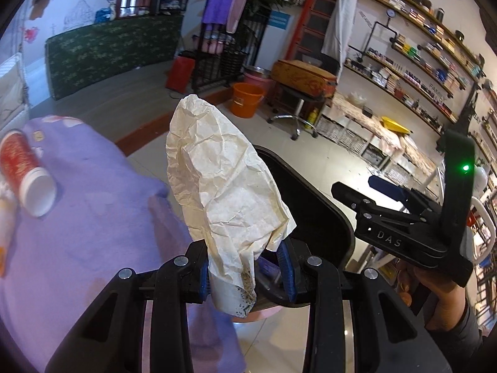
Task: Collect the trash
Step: 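Release the crumpled paper into the black bin with the left tool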
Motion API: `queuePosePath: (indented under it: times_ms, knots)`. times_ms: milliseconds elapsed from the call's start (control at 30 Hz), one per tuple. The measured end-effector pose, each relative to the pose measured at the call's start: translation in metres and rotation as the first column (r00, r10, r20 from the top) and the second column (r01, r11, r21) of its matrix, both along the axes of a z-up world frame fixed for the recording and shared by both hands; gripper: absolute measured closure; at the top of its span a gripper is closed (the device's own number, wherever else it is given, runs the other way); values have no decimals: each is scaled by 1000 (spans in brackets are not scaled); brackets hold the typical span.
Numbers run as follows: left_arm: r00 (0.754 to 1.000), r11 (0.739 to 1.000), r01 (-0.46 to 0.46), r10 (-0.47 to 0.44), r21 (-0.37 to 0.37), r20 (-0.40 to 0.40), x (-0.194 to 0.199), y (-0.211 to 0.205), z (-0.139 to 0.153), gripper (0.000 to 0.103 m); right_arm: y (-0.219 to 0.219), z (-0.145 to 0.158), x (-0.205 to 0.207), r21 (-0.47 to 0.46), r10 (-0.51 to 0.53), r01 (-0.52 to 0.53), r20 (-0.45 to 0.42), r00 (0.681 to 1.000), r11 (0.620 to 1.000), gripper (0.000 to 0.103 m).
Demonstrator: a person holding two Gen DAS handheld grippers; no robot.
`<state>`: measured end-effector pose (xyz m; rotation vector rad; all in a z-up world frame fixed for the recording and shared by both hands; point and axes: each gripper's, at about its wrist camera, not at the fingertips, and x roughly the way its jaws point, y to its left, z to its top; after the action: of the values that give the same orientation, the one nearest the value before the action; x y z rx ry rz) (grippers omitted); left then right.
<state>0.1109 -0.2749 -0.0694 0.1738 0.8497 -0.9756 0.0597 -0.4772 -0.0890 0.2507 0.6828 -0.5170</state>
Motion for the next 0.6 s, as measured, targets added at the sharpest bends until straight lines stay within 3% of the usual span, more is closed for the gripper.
queuePosePath:
  times_ms: [100, 433, 500, 600]
  knots:
    - [999, 999, 39, -39, 21, -14, -2, -23, -8, 69, -8, 3, -9, -13, -33, 33, 10, 999, 999, 16]
    - [988, 982, 152, -150, 113, -28, -18, -76, -39, 65, -37, 8, -35, -8, -123, 123, 25, 992, 992, 15]
    - [987, 979, 162, -158, 121, -41, -18, -81, -42, 56, -39, 8, -38, -5, -127, 127, 26, 992, 992, 15]
    - [988, 983, 153, -149, 102, -49, -18, -80, -41, 32, -41, 10, -39, -9, -134, 134, 27, 991, 991, 15]
